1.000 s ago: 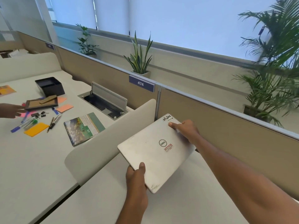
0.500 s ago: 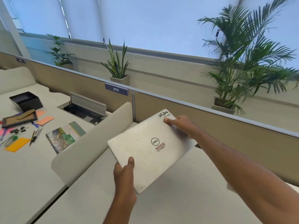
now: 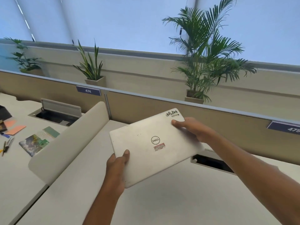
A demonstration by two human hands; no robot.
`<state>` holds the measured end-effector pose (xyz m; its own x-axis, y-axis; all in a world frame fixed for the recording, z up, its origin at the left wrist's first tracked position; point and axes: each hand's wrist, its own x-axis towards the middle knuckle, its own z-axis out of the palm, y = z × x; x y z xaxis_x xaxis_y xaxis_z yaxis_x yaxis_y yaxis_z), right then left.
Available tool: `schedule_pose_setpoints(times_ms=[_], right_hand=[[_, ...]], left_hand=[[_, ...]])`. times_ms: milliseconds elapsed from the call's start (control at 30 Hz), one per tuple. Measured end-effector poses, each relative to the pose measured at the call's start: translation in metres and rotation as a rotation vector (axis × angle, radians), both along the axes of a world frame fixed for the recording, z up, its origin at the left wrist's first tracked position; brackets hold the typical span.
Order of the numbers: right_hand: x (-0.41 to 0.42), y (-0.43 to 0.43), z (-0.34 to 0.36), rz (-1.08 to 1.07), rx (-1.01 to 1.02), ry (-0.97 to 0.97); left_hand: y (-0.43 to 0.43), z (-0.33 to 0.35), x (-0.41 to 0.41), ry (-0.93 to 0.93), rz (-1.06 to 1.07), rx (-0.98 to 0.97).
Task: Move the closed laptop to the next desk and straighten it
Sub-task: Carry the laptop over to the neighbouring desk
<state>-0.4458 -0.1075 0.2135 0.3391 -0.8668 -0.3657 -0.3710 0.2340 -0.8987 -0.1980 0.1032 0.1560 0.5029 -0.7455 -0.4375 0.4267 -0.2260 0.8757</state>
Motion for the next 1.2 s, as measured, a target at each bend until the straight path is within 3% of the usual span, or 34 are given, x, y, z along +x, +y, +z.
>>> schedule_pose_setpoints(times_ms=[167,500,1033,1200], right_hand=[[-0.094,0.066,-0.011,-0.166,-0.003,-0.051],[-0.122,0.103,-0.001,-0.251,-0.023,-0.087],[-0.259,0.205,-0.062,-0.516,0.081,-0.091],[-0.286,0.217,-0.097,-0.594,0.116,-0.037]], left_hand=[[0.032,0.008,-0.070,-0.003,-0.138,0.064],[0.037,0.016,-0.077,-0.089,-0.225,0.060],[0.070,-0.029,-0.187,-0.170,-0.474,0.091],[0.057,-0.069,-0.207,-0.238,-0.448,0.128]])
